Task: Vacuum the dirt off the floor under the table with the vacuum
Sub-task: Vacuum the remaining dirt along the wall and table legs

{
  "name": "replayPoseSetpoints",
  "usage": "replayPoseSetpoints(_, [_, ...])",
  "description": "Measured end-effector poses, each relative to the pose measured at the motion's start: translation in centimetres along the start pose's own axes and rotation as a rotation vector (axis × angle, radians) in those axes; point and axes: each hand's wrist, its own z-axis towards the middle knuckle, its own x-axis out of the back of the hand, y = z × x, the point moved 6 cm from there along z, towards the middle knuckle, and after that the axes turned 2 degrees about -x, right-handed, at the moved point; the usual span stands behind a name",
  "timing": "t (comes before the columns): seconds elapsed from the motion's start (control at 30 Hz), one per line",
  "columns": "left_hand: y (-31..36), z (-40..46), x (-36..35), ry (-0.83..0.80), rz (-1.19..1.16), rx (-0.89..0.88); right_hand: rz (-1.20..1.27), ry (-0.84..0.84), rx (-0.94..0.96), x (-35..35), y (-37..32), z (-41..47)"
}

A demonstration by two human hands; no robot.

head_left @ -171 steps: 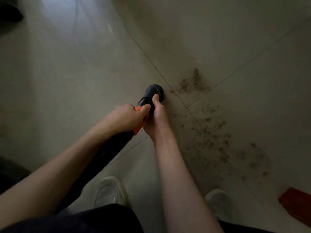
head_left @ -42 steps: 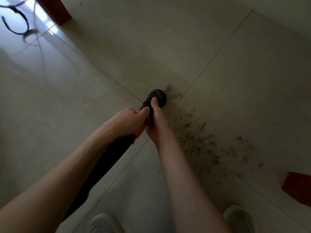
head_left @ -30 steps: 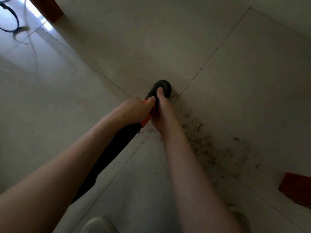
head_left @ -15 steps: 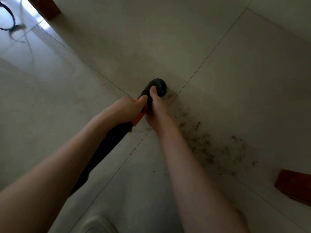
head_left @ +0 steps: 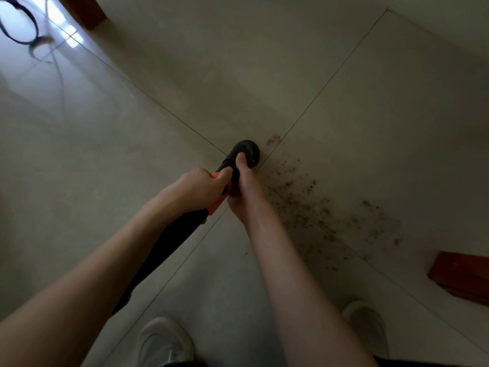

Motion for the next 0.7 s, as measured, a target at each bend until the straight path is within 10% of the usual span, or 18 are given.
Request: replayPoseSetpoints(0.7, [6.0,2.7,-0.8,-0.033,-0.038,-0.104,0.043,0.124,0.142,3.7,-6.0,1.8])
